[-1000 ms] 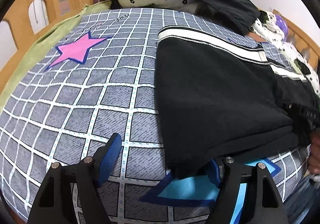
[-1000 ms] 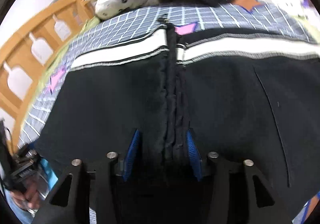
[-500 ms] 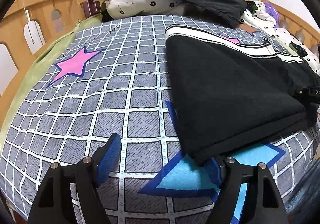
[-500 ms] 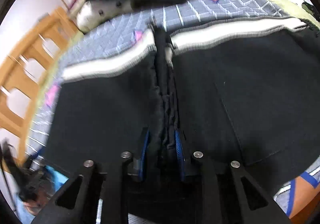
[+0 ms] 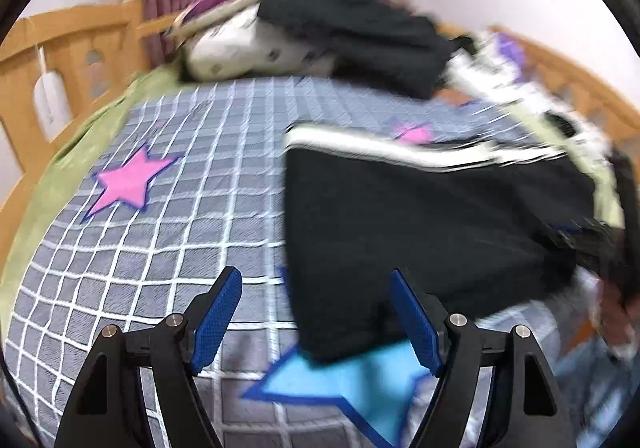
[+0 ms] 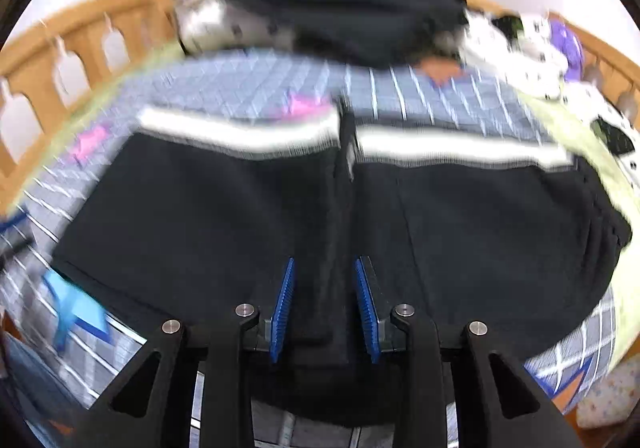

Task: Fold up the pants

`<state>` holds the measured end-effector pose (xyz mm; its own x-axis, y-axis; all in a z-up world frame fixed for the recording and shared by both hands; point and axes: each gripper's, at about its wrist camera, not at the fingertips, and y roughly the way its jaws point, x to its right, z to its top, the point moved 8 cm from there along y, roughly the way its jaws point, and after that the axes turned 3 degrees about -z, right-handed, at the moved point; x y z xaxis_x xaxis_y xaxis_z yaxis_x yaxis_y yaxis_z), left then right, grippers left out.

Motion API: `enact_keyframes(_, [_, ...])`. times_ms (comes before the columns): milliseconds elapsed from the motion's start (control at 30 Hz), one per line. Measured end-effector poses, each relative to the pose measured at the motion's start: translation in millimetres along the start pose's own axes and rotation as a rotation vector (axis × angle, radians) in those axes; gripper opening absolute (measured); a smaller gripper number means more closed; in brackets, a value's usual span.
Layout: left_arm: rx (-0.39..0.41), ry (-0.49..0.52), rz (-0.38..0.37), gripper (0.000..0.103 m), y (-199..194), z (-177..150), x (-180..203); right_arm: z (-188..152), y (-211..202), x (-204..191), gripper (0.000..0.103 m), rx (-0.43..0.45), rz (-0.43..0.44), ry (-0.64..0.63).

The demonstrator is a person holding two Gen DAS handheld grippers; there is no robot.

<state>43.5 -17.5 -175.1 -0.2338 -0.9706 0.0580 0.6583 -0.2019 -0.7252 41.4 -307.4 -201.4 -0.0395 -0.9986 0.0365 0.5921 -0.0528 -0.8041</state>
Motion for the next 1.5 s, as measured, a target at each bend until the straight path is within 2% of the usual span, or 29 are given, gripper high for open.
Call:
enact_keyframes(33, [-0.059,-0.015,0.017,0.075,17,-8,-4,-10,11,0,0.031,-0.051,0.005,0.008])
enact_keyframes(100, [-0.155,-0.043,0.007,0.076,43,-29,-6,-15,10,0,0.031,-0.024,0.001,-0.009])
enact_keyframes(167, [-0.129,-0.059,0.013,0.076,44,-33,-7,-17,4,-1,0.031,-0.016,0.01,-0.031])
enact_keyframes(300, [-0.128,-0.017,0.011,0.075,32,-21,-3,-18,-12,9,0.035,0.021,0.091,0.009])
enact_keyframes(333, [-0.118,-0.021,0.014,0.075,30,-19,-4,-18,-16,14,0.042,0.041,0.098,0.027])
enact_keyframes(433, [-0.103,-0.04,0.02,0.075,26,-20,-7,9,-20,24,0.045,0.113,0.104,0.067])
enact_keyframes(533, [-0.106,-0.041,0.035,0.075,27,-21,-13,42,-9,24,0.047,0.123,0.156,0.087])
enact_keyframes(633, [-0.093,-0.051,0.058,0.075,30,-20,-18,72,20,20,0.047,0.104,0.143,0.081])
enact_keyframes(733, [-0.078,-0.09,0.055,0.075,28,-20,-22,95,47,13,0.046,0.098,0.152,0.089])
enact_keyframes(800, [-0.072,-0.095,0.059,0.075,28,-16,-26,105,61,7,0.035,0.094,0.178,0.082])
enact_keyframes(833, [-0.068,-0.089,0.06,0.075,28,-13,-27,108,71,5,0.024,0.088,0.181,0.06])
enact_keyframes(933, [-0.058,-0.071,0.07,0.075,29,-4,-27,103,95,6,0.022,0.014,0.184,0.045])
enact_keyframes(1067, [-0.059,-0.068,0.067,0.075,39,9,-25,102,100,8,0.022,-0.008,0.197,0.065])
enact_keyframes(1100, [-0.061,-0.078,0.061,0.075,41,11,-24,101,97,9,0.022,-0.001,0.192,0.065])
enact_keyframes(1133, [-0.06,-0.092,0.048,0.075,43,13,-24,100,93,10,0.03,0.012,0.187,0.066])
enact_keyframes(1267, [-0.059,-0.117,0.014,0.075,43,13,-22,89,52,42,0.046,0.098,0.136,0.085])
enact_keyframes(1333, [-0.065,-0.111,0.034,0.075,44,12,-24,79,26,71,0.051,0.142,0.1,0.107])
enact_keyframes(1433, [-0.081,-0.114,0.079,0.075,48,12,-31,56,-6,128,0.056,0.173,0.023,0.201])
enact_keyframes(1500, [-0.092,-0.132,0.059,0.075,52,16,-33,36,-21,170,0.057,0.174,-0.062,0.266])
